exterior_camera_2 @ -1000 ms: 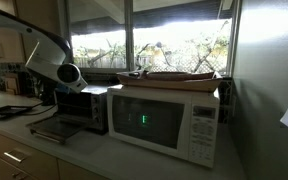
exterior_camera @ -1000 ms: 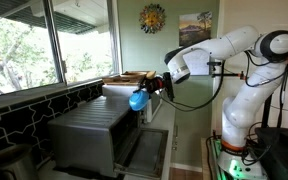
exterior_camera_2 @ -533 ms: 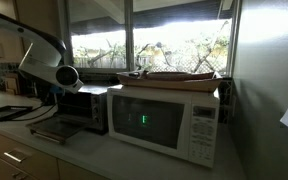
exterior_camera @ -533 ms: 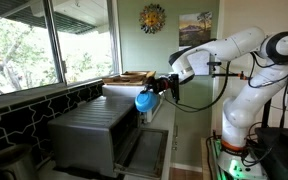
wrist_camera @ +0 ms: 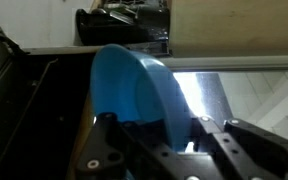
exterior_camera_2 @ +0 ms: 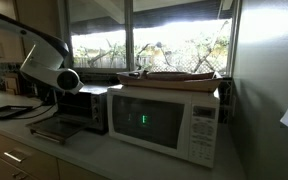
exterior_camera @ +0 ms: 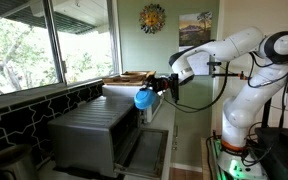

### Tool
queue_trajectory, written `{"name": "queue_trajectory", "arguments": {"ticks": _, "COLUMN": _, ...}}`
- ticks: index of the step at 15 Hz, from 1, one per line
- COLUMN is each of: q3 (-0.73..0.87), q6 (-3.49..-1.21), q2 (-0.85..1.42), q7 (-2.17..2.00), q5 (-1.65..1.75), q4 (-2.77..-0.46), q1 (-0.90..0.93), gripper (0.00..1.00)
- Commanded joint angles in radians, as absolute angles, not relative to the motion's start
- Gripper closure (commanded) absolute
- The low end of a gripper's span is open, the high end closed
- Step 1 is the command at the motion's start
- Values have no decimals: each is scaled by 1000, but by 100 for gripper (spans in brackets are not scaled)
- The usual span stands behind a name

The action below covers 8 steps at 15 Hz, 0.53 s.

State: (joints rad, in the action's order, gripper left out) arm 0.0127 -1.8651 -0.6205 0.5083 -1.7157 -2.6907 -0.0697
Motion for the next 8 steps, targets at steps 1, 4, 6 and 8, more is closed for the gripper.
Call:
{"name": "queue_trajectory", "arguments": {"ticks": 1, "q3": 39, "q6": -1756, "q2": -581, "q7": 627, "q5": -1910, "q4": -2777, "q1": -70, "gripper": 100}}
{"name": "queue_trajectory", "arguments": {"ticks": 4, "q3": 26, "q6": -1672, "q2": -467, "q7": 667, "q5": -2008, "q4": -2764, "q1": -77, "gripper": 100}}
{"name": "queue_trajectory", "arguments": {"ticks": 6, "q3": 17, "q6": -1637, "q2": -428, "q7": 682, "q5": -2026, "q4": -2766, "q1": -81, "gripper": 100}}
{"name": "queue_trajectory", "arguments": {"ticks": 8, "q3": 9, "q6": -1630, "q2": -387, "q7": 696, "q5": -2027, "q4": -2765, "q1": -85, "gripper": 99}}
